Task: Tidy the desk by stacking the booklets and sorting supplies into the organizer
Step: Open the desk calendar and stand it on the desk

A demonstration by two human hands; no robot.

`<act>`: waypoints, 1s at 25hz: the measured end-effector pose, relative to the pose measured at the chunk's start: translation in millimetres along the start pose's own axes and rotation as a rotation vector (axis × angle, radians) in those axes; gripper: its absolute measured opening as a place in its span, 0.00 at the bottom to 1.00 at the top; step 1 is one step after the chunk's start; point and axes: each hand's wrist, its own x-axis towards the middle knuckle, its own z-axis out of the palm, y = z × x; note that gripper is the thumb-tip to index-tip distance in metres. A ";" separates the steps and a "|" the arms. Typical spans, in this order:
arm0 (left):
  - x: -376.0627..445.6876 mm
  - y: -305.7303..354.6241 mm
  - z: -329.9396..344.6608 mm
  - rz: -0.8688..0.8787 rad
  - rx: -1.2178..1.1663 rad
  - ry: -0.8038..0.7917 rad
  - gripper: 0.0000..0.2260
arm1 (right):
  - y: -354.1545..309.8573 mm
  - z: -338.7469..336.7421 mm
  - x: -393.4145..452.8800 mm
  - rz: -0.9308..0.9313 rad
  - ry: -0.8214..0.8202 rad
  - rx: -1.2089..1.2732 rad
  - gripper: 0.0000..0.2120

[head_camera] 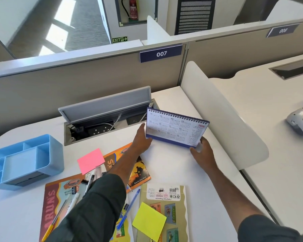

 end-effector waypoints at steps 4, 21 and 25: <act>-14.5 -1.3 2.1 0.122 0.302 0.066 0.38 | 2.0 4.9 -11.9 -0.027 0.122 -0.173 0.38; -126.9 -42.6 24.4 0.272 1.023 0.208 0.42 | -23.1 47.4 -127.8 -0.082 0.028 -0.687 0.45; -162.8 -59.8 30.2 0.239 1.033 0.156 0.43 | -15.3 54.5 -158.0 -0.076 -0.021 -0.704 0.45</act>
